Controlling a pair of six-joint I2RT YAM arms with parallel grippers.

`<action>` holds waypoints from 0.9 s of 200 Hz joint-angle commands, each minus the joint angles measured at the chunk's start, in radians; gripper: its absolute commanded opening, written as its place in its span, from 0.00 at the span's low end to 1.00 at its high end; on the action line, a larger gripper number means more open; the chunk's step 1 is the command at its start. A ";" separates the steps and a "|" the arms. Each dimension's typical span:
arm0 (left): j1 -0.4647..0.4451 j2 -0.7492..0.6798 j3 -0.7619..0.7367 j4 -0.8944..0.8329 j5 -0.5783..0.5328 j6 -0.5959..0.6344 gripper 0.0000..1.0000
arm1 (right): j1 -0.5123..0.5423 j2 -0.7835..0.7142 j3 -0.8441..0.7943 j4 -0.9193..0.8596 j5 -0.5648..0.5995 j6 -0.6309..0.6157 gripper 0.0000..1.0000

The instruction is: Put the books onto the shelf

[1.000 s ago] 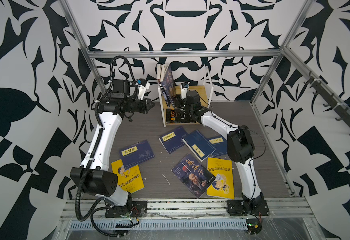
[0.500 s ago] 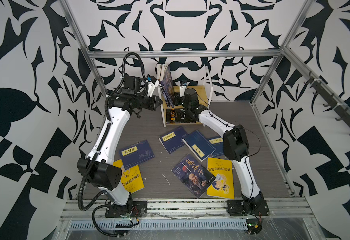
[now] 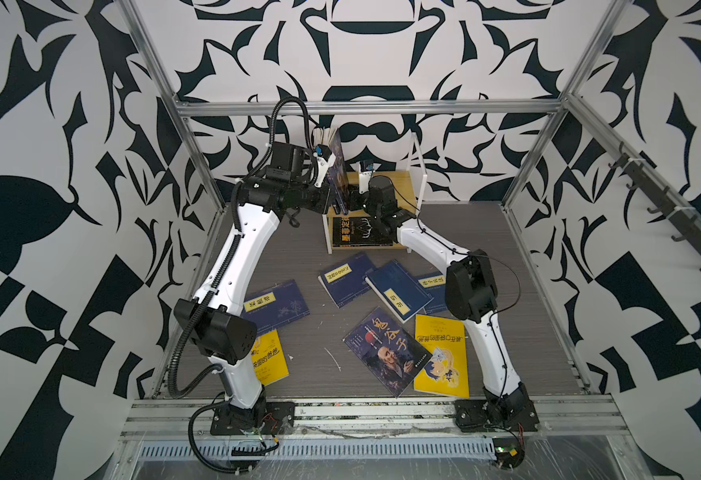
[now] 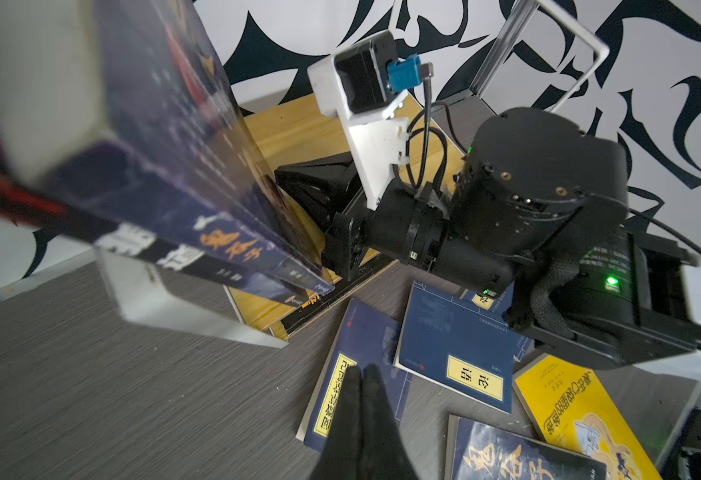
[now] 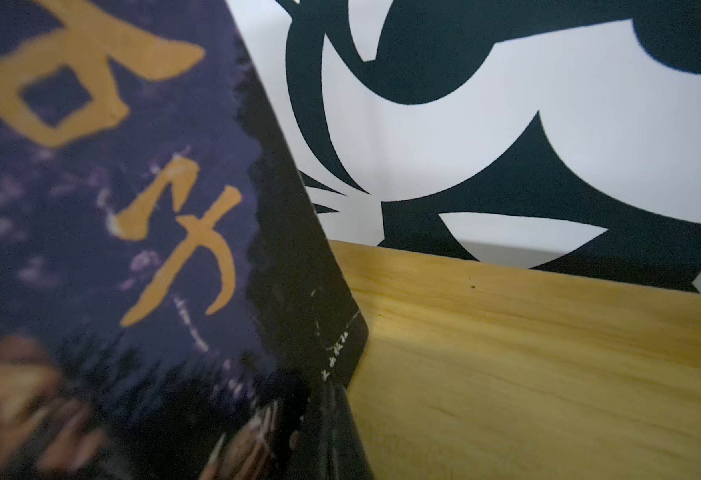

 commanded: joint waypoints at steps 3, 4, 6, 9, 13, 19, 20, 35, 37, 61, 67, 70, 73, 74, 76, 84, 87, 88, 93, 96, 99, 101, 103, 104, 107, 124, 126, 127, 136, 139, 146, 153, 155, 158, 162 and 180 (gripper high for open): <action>-0.016 0.029 0.056 -0.048 -0.069 0.027 0.00 | 0.021 0.013 0.029 -0.018 -0.032 0.013 0.00; -0.017 0.031 0.057 -0.049 -0.069 0.027 0.00 | 0.021 0.013 0.028 -0.018 -0.032 0.013 0.00; -0.017 0.033 0.060 -0.048 -0.073 0.027 0.00 | 0.022 0.014 0.030 -0.018 -0.032 0.012 0.00; -0.018 0.037 0.063 -0.049 -0.075 0.028 0.00 | 0.021 0.015 0.032 -0.020 -0.032 0.013 0.00; -0.019 0.042 0.069 -0.051 -0.080 0.028 0.00 | 0.021 0.016 0.034 -0.022 -0.034 0.012 0.00; -0.020 0.049 0.077 -0.054 -0.087 0.026 0.00 | 0.022 0.018 0.037 -0.022 -0.037 0.016 0.00; -0.019 0.050 0.077 -0.053 -0.088 0.026 0.00 | 0.022 0.019 0.038 -0.022 -0.038 0.015 0.00; -0.019 0.061 0.083 -0.053 -0.114 0.022 0.00 | 0.025 0.028 0.048 -0.023 -0.039 0.015 0.00; -0.020 0.061 0.082 -0.053 -0.119 0.022 0.00 | 0.026 0.029 0.049 -0.023 -0.039 0.015 0.00; -0.020 0.063 0.079 -0.052 -0.137 0.023 0.00 | 0.026 0.039 0.062 -0.024 -0.038 0.015 0.00; -0.021 0.064 0.080 -0.050 -0.137 0.022 0.00 | 0.026 0.041 0.065 -0.025 -0.038 0.015 0.00; -0.021 0.066 0.079 -0.050 -0.138 0.022 0.00 | 0.027 0.042 0.067 -0.024 -0.038 0.016 0.00; -0.021 0.067 0.082 -0.049 -0.138 0.022 0.00 | 0.027 0.043 0.068 -0.025 -0.037 0.015 0.00; -0.021 0.067 0.082 -0.049 -0.138 0.022 0.00 | 0.027 0.043 0.069 -0.025 -0.037 0.015 0.00; -0.021 0.069 0.084 -0.048 -0.139 0.021 0.00 | 0.028 0.043 0.071 -0.025 -0.037 0.016 0.00; -0.021 0.075 0.088 -0.050 -0.139 0.019 0.00 | 0.027 0.047 0.076 -0.026 -0.036 0.016 0.00; -0.021 0.078 0.089 -0.049 -0.139 0.018 0.00 | 0.027 0.048 0.077 -0.026 -0.036 0.016 0.00; -0.021 0.078 0.090 -0.049 -0.140 0.018 0.00 | 0.028 0.048 0.077 -0.026 -0.035 0.015 0.00; -0.021 0.081 0.092 -0.049 -0.141 0.016 0.00 | 0.027 0.050 0.078 -0.025 -0.035 0.015 0.00; -0.021 0.082 0.094 -0.049 -0.141 0.016 0.00 | 0.027 0.050 0.081 -0.026 -0.035 0.015 0.00; -0.021 0.084 0.096 -0.049 -0.141 0.014 0.00 | 0.027 0.049 0.080 -0.025 -0.035 0.015 0.00; -0.021 0.084 0.095 -0.049 -0.140 0.013 0.00 | 0.027 0.051 0.080 -0.025 -0.035 0.014 0.00; -0.021 0.085 0.096 -0.049 -0.140 0.013 0.00 | 0.027 0.051 0.081 -0.025 -0.035 0.013 0.00; -0.021 0.085 0.096 -0.049 -0.140 0.013 0.00 | 0.027 0.050 0.081 -0.025 -0.035 0.014 0.00; -0.021 0.087 0.097 -0.049 -0.140 0.014 0.00 | 0.027 0.050 0.081 -0.025 -0.035 0.014 0.00; -0.021 0.092 0.103 -0.050 -0.142 0.011 0.00 | 0.027 0.052 0.084 -0.023 -0.033 0.007 0.00; -0.021 0.093 0.104 -0.050 -0.143 0.012 0.00 | 0.027 0.052 0.085 -0.025 -0.033 0.005 0.00; -0.021 0.092 0.104 -0.050 -0.143 0.012 0.00 | 0.027 0.052 0.085 -0.025 -0.033 0.005 0.00; -0.021 0.097 0.107 -0.048 -0.144 0.010 0.00 | 0.027 0.053 0.090 -0.028 -0.033 0.000 0.00; -0.020 0.098 0.108 -0.049 -0.147 0.011 0.00 | 0.027 0.053 0.092 -0.029 -0.033 -0.001 0.00; -0.022 0.103 0.113 -0.049 -0.150 0.010 0.00 | 0.026 0.054 0.094 -0.029 -0.029 -0.010 0.00; -0.022 0.108 0.115 -0.049 -0.154 0.010 0.00 | 0.026 0.052 0.093 -0.024 -0.024 -0.017 0.00; -0.023 0.108 0.117 -0.049 -0.155 0.010 0.00 | 0.026 0.051 0.091 -0.022 -0.022 -0.018 0.00; -0.023 0.110 0.119 -0.051 -0.156 0.010 0.00 | 0.026 0.049 0.088 -0.018 -0.020 -0.020 0.00; -0.022 0.112 0.119 -0.051 -0.158 0.010 0.00 | 0.027 0.047 0.084 -0.013 -0.016 -0.024 0.00; -0.022 0.118 0.124 -0.051 -0.167 0.012 0.00 | 0.025 0.029 0.061 0.014 -0.003 -0.035 0.00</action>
